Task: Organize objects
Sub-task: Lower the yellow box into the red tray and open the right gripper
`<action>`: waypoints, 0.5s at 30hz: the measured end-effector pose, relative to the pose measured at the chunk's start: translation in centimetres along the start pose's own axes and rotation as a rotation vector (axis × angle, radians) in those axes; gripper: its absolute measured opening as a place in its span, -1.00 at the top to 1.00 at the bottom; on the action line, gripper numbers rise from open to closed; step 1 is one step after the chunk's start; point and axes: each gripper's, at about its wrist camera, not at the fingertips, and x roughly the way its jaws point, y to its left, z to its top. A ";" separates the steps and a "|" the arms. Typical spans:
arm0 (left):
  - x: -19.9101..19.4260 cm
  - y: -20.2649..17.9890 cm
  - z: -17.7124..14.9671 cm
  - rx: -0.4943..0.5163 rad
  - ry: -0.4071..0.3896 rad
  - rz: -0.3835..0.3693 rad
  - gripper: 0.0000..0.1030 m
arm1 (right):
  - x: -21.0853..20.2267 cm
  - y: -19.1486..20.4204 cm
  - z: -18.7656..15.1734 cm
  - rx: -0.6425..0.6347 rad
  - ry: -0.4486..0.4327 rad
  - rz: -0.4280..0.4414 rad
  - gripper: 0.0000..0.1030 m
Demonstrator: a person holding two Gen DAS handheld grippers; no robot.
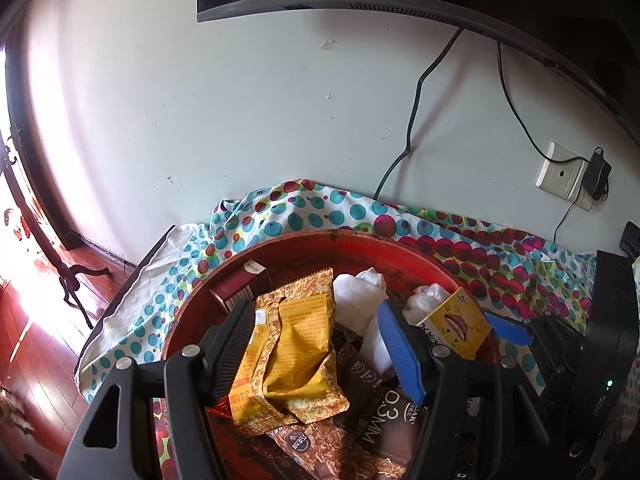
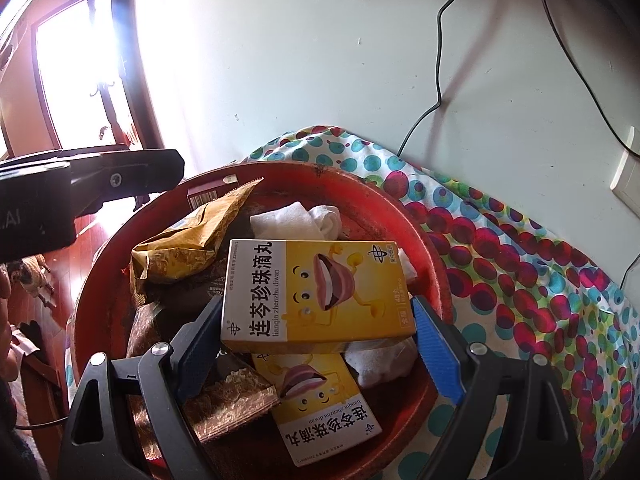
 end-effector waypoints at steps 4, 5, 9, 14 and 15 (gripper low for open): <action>-0.2 -0.1 0.0 0.007 -0.007 -0.005 -0.28 | 0.4 0.1 0.2 0.005 -0.001 0.000 -0.69; -0.3 -0.1 0.0 0.008 -0.008 -0.007 -0.28 | 0.6 0.2 0.3 0.006 0.000 -0.003 -0.69; -0.4 0.1 0.0 0.014 -0.008 -0.011 -0.28 | 0.9 0.6 0.7 -0.005 -0.005 -0.016 -0.69; -0.4 0.3 0.0 0.005 -0.006 -0.010 -0.28 | 1.4 0.7 1.0 0.002 -0.001 -0.023 -0.69; -0.4 0.3 0.0 0.004 -0.005 -0.010 -0.28 | 1.3 0.7 1.0 0.001 -0.002 -0.023 -0.69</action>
